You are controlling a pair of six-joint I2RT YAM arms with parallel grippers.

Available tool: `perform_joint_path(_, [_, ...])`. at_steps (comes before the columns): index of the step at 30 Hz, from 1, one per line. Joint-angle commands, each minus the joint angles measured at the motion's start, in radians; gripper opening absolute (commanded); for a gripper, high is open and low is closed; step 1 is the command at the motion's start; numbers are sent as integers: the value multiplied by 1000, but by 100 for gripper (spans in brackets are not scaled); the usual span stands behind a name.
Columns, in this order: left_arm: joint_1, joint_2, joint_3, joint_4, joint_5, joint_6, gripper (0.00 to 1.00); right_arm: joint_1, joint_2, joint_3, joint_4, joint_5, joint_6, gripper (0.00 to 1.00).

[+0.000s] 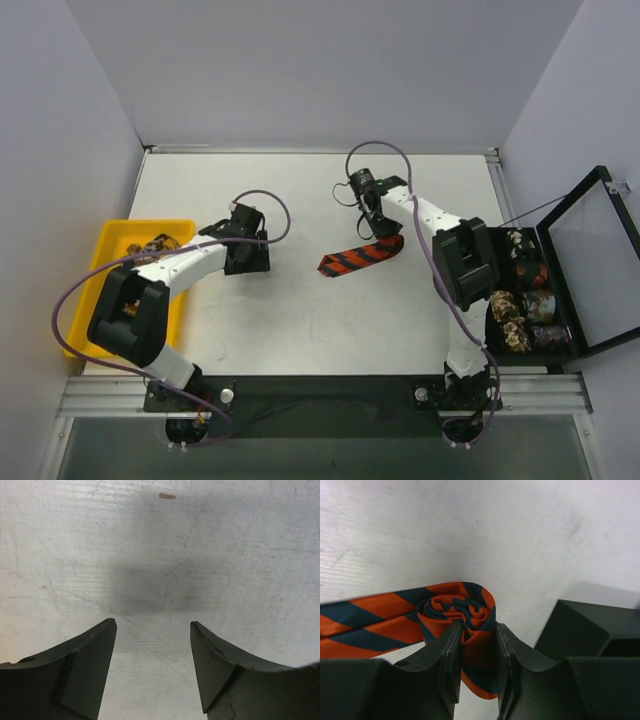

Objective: Roll the ties
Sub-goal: Roll the tie

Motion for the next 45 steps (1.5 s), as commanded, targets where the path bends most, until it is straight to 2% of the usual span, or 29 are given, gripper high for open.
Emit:
perform_joint_path(1, [8,-77,10,-7,-20,32,72,62,41,44,-143,318,-49,0])
perform_joint_path(8, [40,-152,-14,-36,-37,46,72,166,134,93,-183,540,-16,0])
perform_joint_path(11, [51,-174,-36,-36,-48,43,72,194,153,96,-201,575,4,0])
perform_joint_path(21, [58,-215,-51,-24,-83,31,72,297,194,32,-197,529,111,0])
perform_joint_path(31, [75,-237,-51,-7,-83,27,72,337,124,-101,-93,388,169,0])
perform_joint_path(39, [83,-252,-59,7,-78,26,72,342,39,-186,-4,271,189,16])
perform_joint_path(40, [85,-253,-59,9,-80,26,72,342,15,-190,1,266,191,19])
perform_joint_path(41, [85,-255,-59,7,-83,26,72,342,3,-197,4,253,194,27])
perform_joint_path(45, [85,-260,-60,10,-87,26,72,342,-54,-197,4,236,198,29])
